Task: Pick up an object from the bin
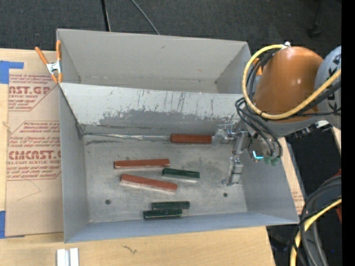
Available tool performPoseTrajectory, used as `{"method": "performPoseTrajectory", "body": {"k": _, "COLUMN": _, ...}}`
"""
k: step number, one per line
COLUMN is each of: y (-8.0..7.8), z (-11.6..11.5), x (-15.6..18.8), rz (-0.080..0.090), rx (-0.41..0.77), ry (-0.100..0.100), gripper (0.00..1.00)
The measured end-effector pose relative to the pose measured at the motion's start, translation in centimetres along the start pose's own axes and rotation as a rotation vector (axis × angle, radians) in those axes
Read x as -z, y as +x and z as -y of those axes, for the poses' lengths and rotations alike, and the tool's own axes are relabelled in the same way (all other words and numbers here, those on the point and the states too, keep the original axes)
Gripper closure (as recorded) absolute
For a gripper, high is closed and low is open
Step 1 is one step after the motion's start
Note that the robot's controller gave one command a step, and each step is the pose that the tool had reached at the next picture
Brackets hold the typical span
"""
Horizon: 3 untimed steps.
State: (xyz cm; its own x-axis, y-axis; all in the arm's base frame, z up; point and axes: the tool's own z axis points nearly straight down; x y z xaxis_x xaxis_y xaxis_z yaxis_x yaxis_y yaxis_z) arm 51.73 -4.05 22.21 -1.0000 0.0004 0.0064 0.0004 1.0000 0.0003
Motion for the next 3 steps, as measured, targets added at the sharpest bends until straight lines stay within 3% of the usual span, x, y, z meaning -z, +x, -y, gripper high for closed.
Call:
{"method": "performPoseTrajectory", "body": {"k": 1, "y": -3.5, "z": -9.2, "x": -15.6, "rz": 0.002, "rx": -0.047, "ry": -0.002, "gripper": 0.0}}
{"method": "performPoseTrajectory", "body": {"k": 2, "y": -4.1, "z": -16.2, "x": -12.1, "rz": 0.01, "rx": -0.162, "ry": -0.005, "gripper": 0.0}}
{"method": "performPoseTrajectory", "body": {"k": 3, "y": -3.8, "z": -16.8, "x": -12.2, "rz": 0.007, "rx": -0.412, "ry": -0.002, "gripper": 0.0}}
